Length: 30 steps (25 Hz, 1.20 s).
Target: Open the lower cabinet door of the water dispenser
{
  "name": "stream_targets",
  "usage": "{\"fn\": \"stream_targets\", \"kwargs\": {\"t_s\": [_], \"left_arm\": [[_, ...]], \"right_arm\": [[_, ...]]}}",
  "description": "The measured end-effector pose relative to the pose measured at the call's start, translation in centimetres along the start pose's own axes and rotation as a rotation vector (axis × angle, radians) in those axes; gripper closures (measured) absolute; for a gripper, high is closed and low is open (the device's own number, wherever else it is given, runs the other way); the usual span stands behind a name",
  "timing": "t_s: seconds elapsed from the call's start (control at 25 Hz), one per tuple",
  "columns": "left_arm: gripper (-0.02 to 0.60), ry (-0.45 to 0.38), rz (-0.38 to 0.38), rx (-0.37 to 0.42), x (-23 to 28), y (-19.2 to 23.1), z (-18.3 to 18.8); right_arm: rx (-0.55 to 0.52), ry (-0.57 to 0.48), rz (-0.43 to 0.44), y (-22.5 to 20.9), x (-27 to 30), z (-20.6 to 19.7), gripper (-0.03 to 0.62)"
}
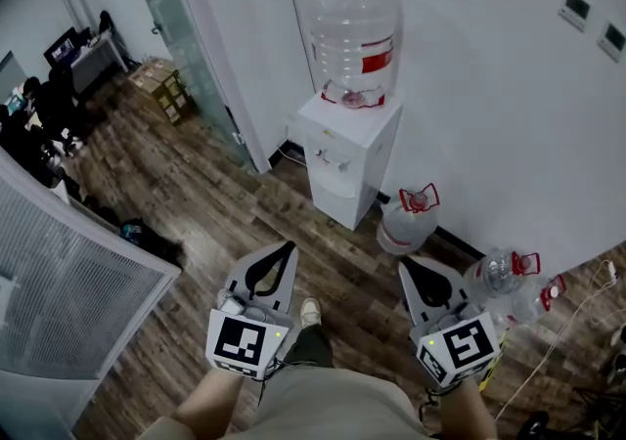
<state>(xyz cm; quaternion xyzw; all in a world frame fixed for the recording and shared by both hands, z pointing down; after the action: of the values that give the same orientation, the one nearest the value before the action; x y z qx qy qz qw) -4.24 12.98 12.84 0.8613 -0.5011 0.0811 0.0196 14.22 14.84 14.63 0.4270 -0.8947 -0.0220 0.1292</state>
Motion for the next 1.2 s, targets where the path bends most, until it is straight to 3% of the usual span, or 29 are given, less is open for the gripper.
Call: {"fn": "stream_targets", "kwargs": {"t_s": [0.48,0.72,1.04,1.2], "left_arm": [[0.575,0.002,-0.100,0.011,9.0,13.4,1.3],[0.575,0.029,-0.131,0.025,11.9,16.0,0.3],[0.575,0.004,-0.125,0.002,15.2,17.2,0.7],[0.575,-0.021,-0.093,-0.080,16.9,17.0,1.2]], "right_arm": [[0.022,0.040,-0.095,-3.8,14.7,3.9,0.588],[0.034,0.055,-0.125,-5.5,18.2,3.7,0.588],[0.053,0.051,-0.131,-8.7,20.2,3.2,0.588],[0.052,0.040,-0.113,-10.8,20.9,2.6,0.588]]}}
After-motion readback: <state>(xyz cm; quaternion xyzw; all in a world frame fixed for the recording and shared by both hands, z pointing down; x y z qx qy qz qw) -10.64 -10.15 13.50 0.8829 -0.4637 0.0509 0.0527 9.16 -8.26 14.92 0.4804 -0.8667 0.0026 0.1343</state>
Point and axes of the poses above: the fingertips, and each gripper's own axes: x forward along the fingers, y to its left, z out of its top, the point moved 3 cm from there along -x, backward along the fingers, and after that the axes turned 8 degrees about -x, right-handed, at the moved point
